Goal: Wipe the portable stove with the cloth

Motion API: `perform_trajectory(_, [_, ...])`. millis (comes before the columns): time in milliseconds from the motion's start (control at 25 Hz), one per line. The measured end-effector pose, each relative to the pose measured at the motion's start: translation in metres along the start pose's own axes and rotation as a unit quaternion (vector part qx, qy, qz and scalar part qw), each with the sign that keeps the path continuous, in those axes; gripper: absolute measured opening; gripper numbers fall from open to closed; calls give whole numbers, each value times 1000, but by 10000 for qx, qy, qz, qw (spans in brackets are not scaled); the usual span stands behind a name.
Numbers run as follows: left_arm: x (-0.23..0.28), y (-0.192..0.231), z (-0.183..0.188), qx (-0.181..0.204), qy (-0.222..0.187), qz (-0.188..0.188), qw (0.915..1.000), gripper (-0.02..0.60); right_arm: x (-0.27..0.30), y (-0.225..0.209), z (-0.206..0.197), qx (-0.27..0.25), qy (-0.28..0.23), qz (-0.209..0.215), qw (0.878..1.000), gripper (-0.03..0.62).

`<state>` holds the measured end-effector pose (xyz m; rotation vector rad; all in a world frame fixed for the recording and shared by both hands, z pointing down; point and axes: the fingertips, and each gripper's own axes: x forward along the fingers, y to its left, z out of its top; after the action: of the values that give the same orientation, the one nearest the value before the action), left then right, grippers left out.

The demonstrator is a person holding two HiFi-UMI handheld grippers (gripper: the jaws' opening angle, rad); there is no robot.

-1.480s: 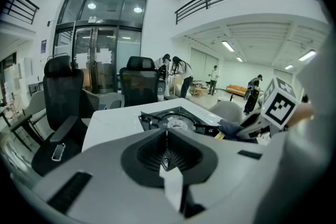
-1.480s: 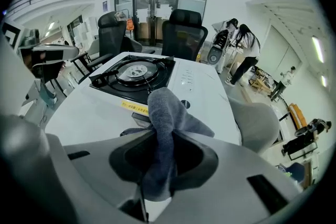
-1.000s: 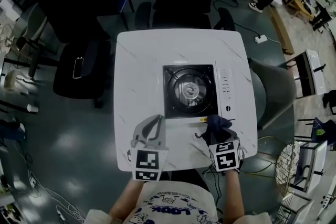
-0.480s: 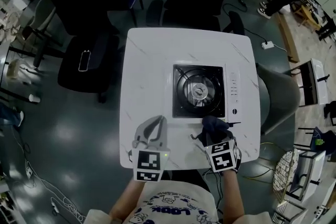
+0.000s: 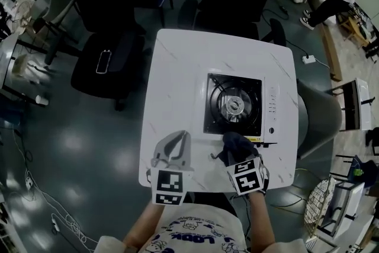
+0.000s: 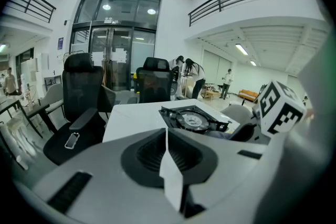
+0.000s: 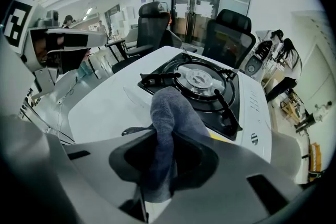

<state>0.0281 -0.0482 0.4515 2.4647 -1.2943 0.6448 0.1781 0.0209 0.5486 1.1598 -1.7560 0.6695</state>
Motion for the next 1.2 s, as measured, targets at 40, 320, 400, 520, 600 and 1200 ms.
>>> perform_trajectory(40, [-1,3,0,-13,0,28,10000,21,1,4,2,-30,3,43,10000,92])
perform_trajectory(320, [-11,22,-6,-149,5,243,9996,21,8,25,17,-347,69,276,9990,92])
perform_trajectory(400, [-13,27,-8,-186,4,291,9994,21,10,31,21,-453,91,331,9984,92])
perform_trajectory(520, [-16,33,-10,-244,6,355,9991,21,12,38,26,-619,107,390,9973,92])
perform_trajectory(600, [-18,36,-11,-282,8,397,9988,21,14,44,29,-720,125,437,9964,91])
perform_trajectory(1200, [-36,66,-20,-522,-32,769,9957,21,27,91,58,-1096,136,1045,9884,91])
